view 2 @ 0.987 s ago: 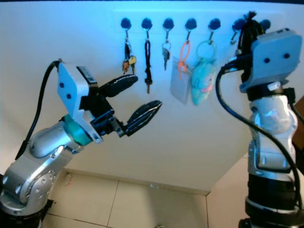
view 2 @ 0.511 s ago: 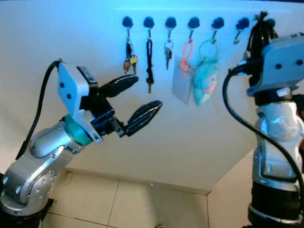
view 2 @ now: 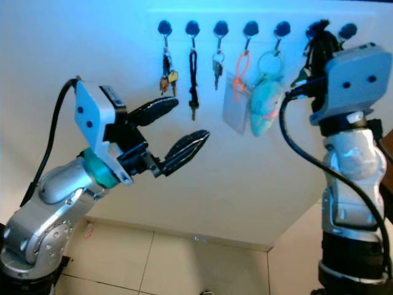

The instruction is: Hang keys on a hook

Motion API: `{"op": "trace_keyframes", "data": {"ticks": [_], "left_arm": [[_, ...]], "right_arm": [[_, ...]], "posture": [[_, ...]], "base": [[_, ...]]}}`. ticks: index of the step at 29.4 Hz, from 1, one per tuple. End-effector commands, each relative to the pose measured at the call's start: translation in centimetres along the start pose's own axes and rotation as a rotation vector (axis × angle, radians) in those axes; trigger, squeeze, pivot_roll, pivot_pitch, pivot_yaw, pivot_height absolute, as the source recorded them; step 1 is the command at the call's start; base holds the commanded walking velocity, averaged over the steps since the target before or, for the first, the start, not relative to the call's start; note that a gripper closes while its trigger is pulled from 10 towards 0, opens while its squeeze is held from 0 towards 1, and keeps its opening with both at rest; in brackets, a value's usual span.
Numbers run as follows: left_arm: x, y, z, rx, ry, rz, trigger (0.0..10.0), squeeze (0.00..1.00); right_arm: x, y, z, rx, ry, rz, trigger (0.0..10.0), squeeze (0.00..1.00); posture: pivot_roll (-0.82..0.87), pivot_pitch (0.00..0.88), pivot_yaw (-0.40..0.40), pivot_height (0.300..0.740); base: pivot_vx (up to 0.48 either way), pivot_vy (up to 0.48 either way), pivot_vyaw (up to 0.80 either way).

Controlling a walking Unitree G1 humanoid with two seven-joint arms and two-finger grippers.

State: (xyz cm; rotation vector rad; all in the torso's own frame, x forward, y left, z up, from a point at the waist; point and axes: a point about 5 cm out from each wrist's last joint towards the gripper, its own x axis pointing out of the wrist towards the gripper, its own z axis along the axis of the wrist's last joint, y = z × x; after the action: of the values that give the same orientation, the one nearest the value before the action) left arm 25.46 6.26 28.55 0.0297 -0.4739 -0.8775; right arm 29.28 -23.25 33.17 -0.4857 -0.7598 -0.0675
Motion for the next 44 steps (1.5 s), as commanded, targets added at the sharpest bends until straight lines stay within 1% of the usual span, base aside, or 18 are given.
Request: {"op": "trace_keyframes", "data": {"ticks": [1,6,10,14,15,16,22,23,25,30,35,37,38,39,40,44], "left_arm": [[-0.2,-0.2,0.1,-0.004,0.002,-0.009,10.0,0.0],[-0.2,-0.3,0.1,-0.006,0.0,-0.009,10.0,0.0],[-0.2,-0.3,0.1,-0.005,0.0,-0.008,10.0,0.0],[-0.2,-0.3,0.1,-0.006,0.002,-0.006,10.0,0.0],[-0.2,-0.3,0.1,-0.006,0.002,-0.006,10.0,0.0],[-0.2,-0.3,0.1,-0.007,0.003,-0.006,10.0,0.0],[-0.3,-0.3,0.1,-0.006,0.004,-0.007,10.0,0.0],[-0.3,-0.3,0.1,-0.006,0.004,-0.007,10.0,0.0],[-0.2,-0.3,0.1,-0.006,0.003,-0.009,10.0,0.0],[-0.2,-0.3,0.1,-0.007,0.004,-0.011,10.0,0.0],[-0.2,-0.4,0.1,-0.007,0.005,-0.012,10.0,0.0],[-0.2,-0.4,0.1,-0.007,0.006,-0.014,10.0,0.0],[-0.2,-0.4,0.1,-0.007,0.006,-0.014,10.0,0.0],[-0.2,-0.4,0.1,-0.007,0.006,-0.016,10.0,0.0],[-0.2,-0.4,0.1,-0.007,0.006,-0.018,10.0,0.0],[-0.1,-0.4,0.1,-0.007,0.006,-0.019,10.0,0.0]], "right_arm": [[0.2,0.5,0.1,0.023,-0.012,0.026,10.0,0.0],[0.3,0.9,-0.1,0.03,-0.005,0.056,10.0,0.0],[0.3,0.9,-0.2,0.026,-0.002,0.055,10.0,0.0],[0.3,0.9,-0.4,0.009,0.01,0.039,10.0,0.0],[0.4,0.8,-0.6,-0.018,0.03,0.023,10.0,0.0],[0.4,0.7,-0.9,-0.025,0.043,0.014,10.0,0.0],[0.4,1.1,-1.5,-0.03,0.076,0.059,10.0,0.0],[0.4,1.1,-1.5,-0.03,0.076,0.059,10.0,0.0],[0.3,1.8,-1.6,-0.042,0.073,0.115,10.0,0.0],[0.1,2.1,-1.5,-0.028,0.062,0.126,10.0,0.0],[0.0,2.0,-1.1,-0.01,0.033,0.095,10.0,0.0],[0.1,1.3,-0.3,0.005,-0.022,0.029,10.0,0.0],[0.1,1.3,-0.3,0.005,-0.022,0.029,10.0,0.0],[0.1,0.9,0.0,0.008,-0.038,-0.007,10.0,0.0],[0.1,0.4,0.2,-0.005,-0.039,-0.059,10.0,0.0],[0.1,0.2,0.2,-0.011,-0.03,-0.071,10.0,0.0]], "posture": [[-0.19,0.102,0.138,0.74],[-0.18,0.103,0.138,0.74],[-0.18,0.104,0.136,0.74],[-0.18,0.104,0.136,0.74],[-0.18,0.105,0.136,0.74],[-0.18,0.105,0.136,0.74],[-0.18,0.103,0.137,0.74],[-0.18,0.103,0.137,0.74],[-0.18,0.101,0.137,0.74],[-0.18,0.1,0.137,0.74],[-0.18,0.098,0.137,0.74],[-0.18,0.095,0.139,0.74],[-0.18,0.095,0.139,0.74],[-0.18,0.095,0.14,0.74],[-0.18,0.095,0.14,0.74],[-0.18,0.096,0.143,0.74]], "base": [[0.0,0.0,0.0],[0.0,0.0,0.0],[0.0,0.0,0.0],[0.0,0.0,0.0],[0.0,0.0,0.0],[0.0,0.0,0.0],[0.0,0.0,0.0],[0.0,0.0,0.0],[0.0,0.0,0.0],[0.0,0.0,0.0],[0.0,0.0,0.0],[0.0,0.0,0.0],[0.0,0.0,0.0],[0.0,0.0,0.0],[0.0,0.0,0.0],[0.0,0.0,0.0]]}}
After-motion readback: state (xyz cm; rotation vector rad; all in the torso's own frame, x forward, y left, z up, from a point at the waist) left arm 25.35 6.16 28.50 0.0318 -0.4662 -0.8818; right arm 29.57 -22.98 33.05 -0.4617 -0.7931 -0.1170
